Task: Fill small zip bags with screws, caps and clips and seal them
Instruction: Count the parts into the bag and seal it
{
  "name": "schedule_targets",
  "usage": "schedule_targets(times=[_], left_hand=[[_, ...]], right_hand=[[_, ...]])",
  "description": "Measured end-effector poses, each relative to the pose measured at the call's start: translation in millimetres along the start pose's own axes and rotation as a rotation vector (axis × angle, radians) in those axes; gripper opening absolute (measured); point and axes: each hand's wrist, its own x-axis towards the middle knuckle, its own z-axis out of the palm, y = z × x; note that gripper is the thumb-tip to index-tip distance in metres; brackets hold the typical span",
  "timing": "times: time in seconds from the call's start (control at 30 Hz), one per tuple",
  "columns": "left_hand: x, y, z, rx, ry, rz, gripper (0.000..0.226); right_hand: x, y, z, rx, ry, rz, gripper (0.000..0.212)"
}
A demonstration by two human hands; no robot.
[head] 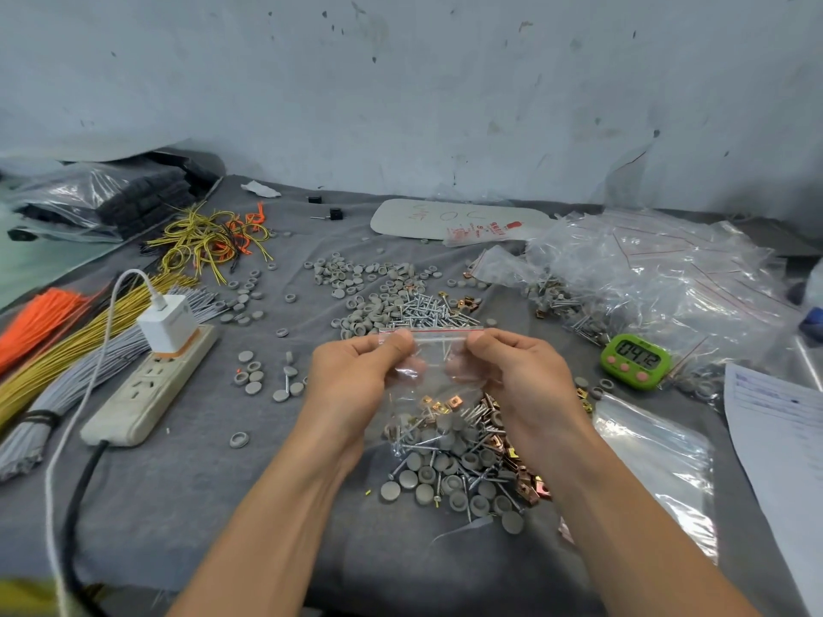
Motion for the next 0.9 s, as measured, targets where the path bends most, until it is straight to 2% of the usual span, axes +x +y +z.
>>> schedule_targets(times=[0.1, 0.23, 0.37, 0.5, 0.6, 0.7, 0.8, 0.9], left_hand=[[1.2, -1.0, 1.0, 0.014, 0.04, 0.022, 0.021], [2.8, 0.2, 0.2, 0.017, 0.048, 0.067, 0.018], [8.2, 0.6, -9.9, 0.042, 0.067, 0.07, 0.018], [7.6, -2.4, -11.0, 0.078, 0.044, 0.087, 0.024], [7.5, -4.7, -7.5, 0.075, 0.074, 0.117, 0.022], [3.9, -3.3, -3.5, 0.061, 0.019, 0.135, 0.024], [1.7, -1.4, 0.7, 0.075, 0.015, 0.143, 0.015], [5.6, -1.4, -0.8, 0.039, 0.065, 0.159, 0.026]], right_hand=[[-2.1, 0.2, 0.9, -0.002, 0.034, -0.029, 0.012], [-3.1, -3.5, 0.2, -0.035, 0.034, -0.074, 0.027], [-3.0, -7.1, -4.2, -0.052, 0.025, -0.071, 0.022], [-2.6, -3.6, -5.1, -0.092, 0.011, -0.05, 0.028], [-2.8, -3.2, -3.1, -0.064, 0.058, -0.084, 0.029], [-1.4, -1.9, -1.9, -0.03, 0.089, -0.092, 0.024], [-0.3, -1.0, -1.1, -0.031, 0.059, -0.099, 0.023], [-2.2, 0.0, 1.6, -0.075, -0.037, -0.097, 0.02]])
